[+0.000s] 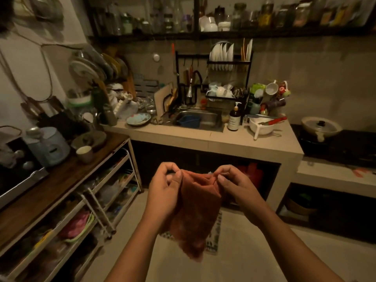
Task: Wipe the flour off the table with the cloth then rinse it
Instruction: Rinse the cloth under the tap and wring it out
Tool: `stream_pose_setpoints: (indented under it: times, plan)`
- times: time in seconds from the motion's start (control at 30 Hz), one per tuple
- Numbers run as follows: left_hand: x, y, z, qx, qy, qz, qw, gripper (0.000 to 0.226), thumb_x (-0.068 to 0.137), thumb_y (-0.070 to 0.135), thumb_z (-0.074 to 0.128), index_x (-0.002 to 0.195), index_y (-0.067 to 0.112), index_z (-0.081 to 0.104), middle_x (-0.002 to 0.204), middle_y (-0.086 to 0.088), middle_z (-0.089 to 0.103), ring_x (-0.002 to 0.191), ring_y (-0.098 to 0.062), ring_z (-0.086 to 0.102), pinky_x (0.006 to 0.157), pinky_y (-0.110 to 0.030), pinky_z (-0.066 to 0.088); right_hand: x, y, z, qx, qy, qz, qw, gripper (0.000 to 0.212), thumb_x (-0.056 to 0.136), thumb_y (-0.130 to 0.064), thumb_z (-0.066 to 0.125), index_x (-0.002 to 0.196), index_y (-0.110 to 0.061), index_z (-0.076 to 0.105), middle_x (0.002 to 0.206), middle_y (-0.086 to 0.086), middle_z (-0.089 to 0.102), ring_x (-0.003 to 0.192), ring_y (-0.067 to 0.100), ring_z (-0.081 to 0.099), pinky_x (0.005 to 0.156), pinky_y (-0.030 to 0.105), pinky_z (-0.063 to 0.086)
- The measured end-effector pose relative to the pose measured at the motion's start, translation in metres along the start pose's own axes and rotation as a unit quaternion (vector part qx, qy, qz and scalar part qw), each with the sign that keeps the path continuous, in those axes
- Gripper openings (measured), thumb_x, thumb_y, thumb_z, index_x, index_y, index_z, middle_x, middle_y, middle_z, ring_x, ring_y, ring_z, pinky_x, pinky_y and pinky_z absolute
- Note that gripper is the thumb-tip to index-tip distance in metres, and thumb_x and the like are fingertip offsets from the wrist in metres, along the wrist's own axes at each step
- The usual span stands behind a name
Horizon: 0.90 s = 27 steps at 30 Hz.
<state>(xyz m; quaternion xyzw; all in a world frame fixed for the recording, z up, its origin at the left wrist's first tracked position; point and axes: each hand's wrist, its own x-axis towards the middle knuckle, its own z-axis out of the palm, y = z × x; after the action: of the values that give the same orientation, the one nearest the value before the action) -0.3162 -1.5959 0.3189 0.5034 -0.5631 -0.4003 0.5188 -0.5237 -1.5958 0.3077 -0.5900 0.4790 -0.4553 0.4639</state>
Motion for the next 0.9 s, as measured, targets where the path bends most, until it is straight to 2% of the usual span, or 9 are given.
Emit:
stream_pose_setpoints:
  times: [0.07,0.13,0.2,0.37,0.47,0.57,0.67,0.8,0.9]
  plan:
    - [0.058,-0.008,0.002,0.009,-0.013,-0.009,1.0,0.007,0.1,0.016,0.051,0.094,0.018,0.054,0.061,0.002,0.061,0.054,-0.015,0.055,0.053,-0.027,0.044,0.047,0.009,-0.001,-0.008,-0.018,0.023,1.0,0.019,0.098,-0.03,0.063,0.116,-0.032,0.064,0.111,-0.011,0.069,0.099,0.01,0.07,0.078,0.026,0.059]
    - [0.116,-0.01,0.009,0.011,-0.034,-0.011,0.999,0.008,0.1,0.015,0.052,0.093,0.018,0.054,0.068,-0.005,0.068,0.06,-0.026,0.063,0.059,-0.036,0.049,0.093,0.015,-0.002,-0.018,-0.054,0.042,0.998,0.037,0.086,-0.041,0.076,0.121,-0.042,0.063,0.115,-0.017,0.067,0.105,0.003,0.067,0.08,0.024,0.058]
    - [0.17,-0.01,0.018,0.027,-0.05,-0.012,0.998,0.008,0.099,0.016,0.053,0.093,0.02,0.055,0.075,-0.007,0.071,0.069,-0.027,0.068,0.065,-0.04,0.053,0.14,0.022,-0.002,-0.004,-0.072,0.057,0.996,0.049,0.081,-0.037,0.081,0.125,-0.041,0.061,0.118,-0.017,0.068,0.108,0.003,0.067,0.084,0.024,0.057]
    - [0.298,-0.019,0.046,-0.021,-0.092,-0.03,0.995,0.008,0.1,0.009,0.051,0.101,0.015,0.056,0.073,-0.006,0.073,0.062,-0.016,0.069,0.055,-0.023,0.052,0.268,0.058,0.001,0.066,-0.014,0.053,0.996,0.04,0.093,-0.022,0.07,0.13,-0.035,0.061,0.123,-0.007,0.07,0.116,0.012,0.066,0.102,0.038,0.051]
    - [0.384,-0.038,0.067,-0.041,-0.103,-0.028,0.993,0.007,0.099,0.01,0.054,0.101,0.015,0.057,0.077,-0.008,0.074,0.072,-0.02,0.072,0.067,-0.033,0.058,0.357,0.083,-0.012,0.108,0.022,0.064,0.992,0.038,0.097,-0.026,0.064,0.13,-0.042,0.058,0.119,-0.005,0.072,0.113,0.018,0.068,0.094,0.043,0.053]
    - [0.475,-0.063,0.081,-0.029,-0.106,-0.02,0.994,0.006,0.095,0.01,0.062,0.099,0.015,0.06,0.073,-0.003,0.073,0.08,-0.017,0.072,0.082,-0.037,0.058,0.449,0.097,-0.032,0.152,0.055,0.049,0.986,0.039,0.096,-0.019,0.064,0.133,-0.031,0.058,0.118,0.001,0.073,0.111,0.019,0.069,0.092,0.036,0.056]
    - [0.562,-0.079,0.079,0.017,-0.135,-0.042,0.99,0.018,0.089,0.015,0.071,0.104,0.019,0.061,0.085,-0.006,0.076,0.094,-0.021,0.072,0.093,-0.04,0.054,0.535,0.106,-0.052,0.17,0.076,0.069,0.98,0.032,0.098,-0.017,0.061,0.128,-0.029,0.062,0.113,0.004,0.075,0.106,0.022,0.071,0.079,0.031,0.057]
    - [0.674,-0.105,0.065,0.039,-0.133,-0.095,0.986,0.027,0.089,0.018,0.071,0.113,0.023,0.061,0.1,-0.005,0.076,0.101,-0.018,0.07,0.094,-0.035,0.05,0.644,0.12,-0.077,0.155,0.075,0.113,0.979,0.033,0.1,-0.019,0.058,0.128,-0.035,0.061,0.112,0.002,0.075,0.102,0.023,0.072,0.076,0.038,0.06]
    - [0.754,-0.134,0.06,0.065,-0.147,-0.117,0.98,0.032,0.093,0.016,0.065,0.123,0.025,0.058,0.113,-0.003,0.07,0.109,-0.018,0.065,0.095,-0.031,0.048,0.709,0.134,-0.085,0.156,0.077,0.12,0.977,0.03,0.1,-0.015,0.057,0.125,-0.031,0.063,0.111,0.004,0.075,0.1,0.022,0.073,0.074,0.035,0.059]
